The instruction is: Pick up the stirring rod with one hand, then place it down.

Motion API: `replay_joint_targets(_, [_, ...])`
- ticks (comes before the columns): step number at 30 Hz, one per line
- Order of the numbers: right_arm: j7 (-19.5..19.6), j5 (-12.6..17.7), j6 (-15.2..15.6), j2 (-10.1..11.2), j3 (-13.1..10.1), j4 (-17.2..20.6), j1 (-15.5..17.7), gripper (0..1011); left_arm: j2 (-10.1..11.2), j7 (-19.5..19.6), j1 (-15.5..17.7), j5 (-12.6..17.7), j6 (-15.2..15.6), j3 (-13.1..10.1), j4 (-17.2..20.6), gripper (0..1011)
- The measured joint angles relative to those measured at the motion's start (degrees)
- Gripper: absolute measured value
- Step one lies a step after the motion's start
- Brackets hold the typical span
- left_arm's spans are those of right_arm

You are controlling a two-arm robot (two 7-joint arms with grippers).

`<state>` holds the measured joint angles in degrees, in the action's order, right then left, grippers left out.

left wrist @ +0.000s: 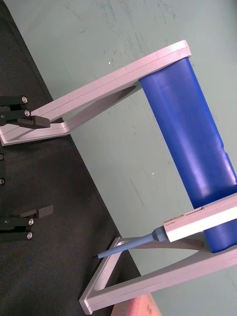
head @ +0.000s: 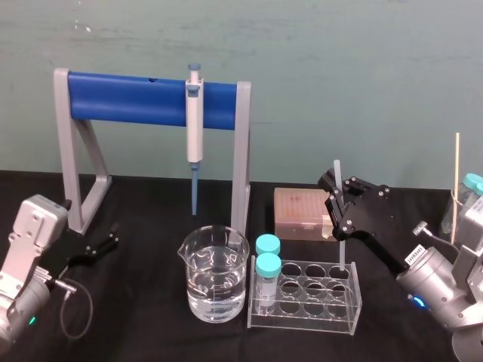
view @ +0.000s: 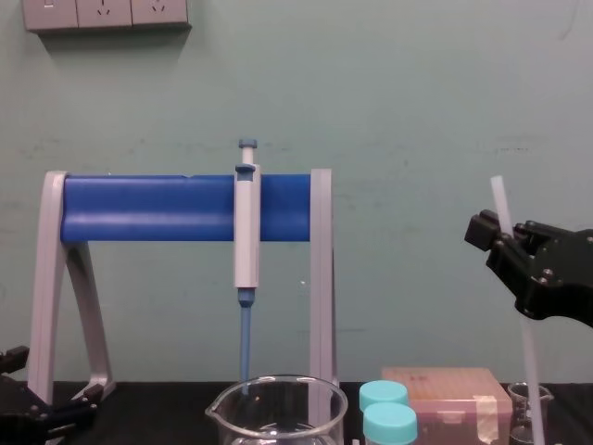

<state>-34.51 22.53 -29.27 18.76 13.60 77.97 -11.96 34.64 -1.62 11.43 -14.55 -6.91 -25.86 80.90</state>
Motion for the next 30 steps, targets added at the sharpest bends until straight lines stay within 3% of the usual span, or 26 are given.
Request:
replay_joint_targets(12, [-0.88,1.39,1.2,0.01,0.89,-2.25,-0.99,66,0.0,0.0,0.0,0.0,0.0,0.0,0.0,1000])
replay_joint_targets(30, [-2.97,2.35,2.41,-0.34,2.78,-9.0,-3.87,66,0.0,0.0,0.0,0.0,0.0,0.0,0.0,1000])
